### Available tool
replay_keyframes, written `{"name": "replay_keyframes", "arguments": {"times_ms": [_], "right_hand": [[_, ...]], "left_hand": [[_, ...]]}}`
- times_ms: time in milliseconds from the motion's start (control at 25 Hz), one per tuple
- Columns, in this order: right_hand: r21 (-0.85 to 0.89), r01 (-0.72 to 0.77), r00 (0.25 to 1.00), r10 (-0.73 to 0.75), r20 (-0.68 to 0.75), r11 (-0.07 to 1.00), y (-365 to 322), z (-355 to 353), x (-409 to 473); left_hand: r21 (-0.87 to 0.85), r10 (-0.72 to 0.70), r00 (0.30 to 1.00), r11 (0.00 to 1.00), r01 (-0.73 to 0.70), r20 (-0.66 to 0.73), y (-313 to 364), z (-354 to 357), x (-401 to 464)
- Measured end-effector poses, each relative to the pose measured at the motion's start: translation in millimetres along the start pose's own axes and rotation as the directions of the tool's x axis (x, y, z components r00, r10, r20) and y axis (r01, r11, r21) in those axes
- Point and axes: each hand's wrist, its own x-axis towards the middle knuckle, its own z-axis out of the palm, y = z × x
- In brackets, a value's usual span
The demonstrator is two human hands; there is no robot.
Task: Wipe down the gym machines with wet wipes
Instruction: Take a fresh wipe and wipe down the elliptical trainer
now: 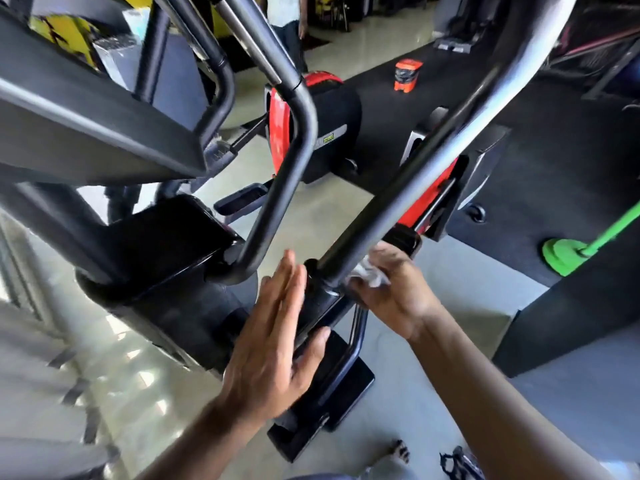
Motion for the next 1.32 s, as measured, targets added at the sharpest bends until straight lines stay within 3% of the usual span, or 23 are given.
{"name": "replay_keyframes", "arguments": {"times_ms": [80, 160, 280, 400, 640, 880, 1080, 1240, 1320], "right_hand": [[0.061, 0.074, 0.997, -0.072, -0.036, 0.995, -14.0, -32.0, 0.1], [-0.01, 0.09, 0.988, -0.09, -0.123, 0.996, -23.3, -70.8, 1.2], [-0.131, 0.097, 0.966, -0.125, -0.228, 0.987, -31.0, -125.7, -10.3], [-0.072, 0.118, 0.943, -0.135, -0.304, 0.99, -38.4, -180.0, -27.6], [-0.108, 0.047, 0.909, -0.088, -0.408, 0.993, -61.0, -264.0, -8.6], [-0.262, -0.026, 0.943, -0.064, -0.328, 0.965, -79.7, -272.0, 76.1], [-0.334, 0.005, 0.991, -0.05, -0.125, 0.942, -108.2, -271.2, 142.1], [-0.403, 0.014, 0.999, 0.004, 0.044, 0.915, -128.5, -272.3, 206.4], [-0.486, -0.006, 0.987, 0.084, 0.138, 0.874, -138.1, -271.4, 239.6]], "left_hand": [[0.081, 0.18, 0.983, 0.981, -0.176, -0.037, 22.9, 19.7, -4.7], [-0.008, 0.281, 0.958, 0.96, -0.281, 0.052, 39.1, 56.1, -3.4], [-0.122, 0.119, 0.967, 0.988, -0.094, 0.226, 41.8, 114.9, 27.9], [-0.152, -0.07, 0.967, 0.982, 0.11, 0.245, 33.0, 157.6, 72.9], [-0.035, -0.192, 0.917, 0.975, 0.218, 0.351, 21.0, 232.8, 149.4], [0.015, -0.336, 0.886, 0.937, 0.349, 0.319, -15.7, 260.7, 173.4], [0.057, -0.446, 0.873, 0.894, 0.444, 0.199, -44.7, 264.1, 204.1], [0.157, -0.535, 0.844, 0.837, 0.524, 0.033, -57.2, 255.8, 233.7], [0.23, -0.602, 0.796, 0.768, 0.598, -0.06, -61.2, 245.0, 248.1]]}}
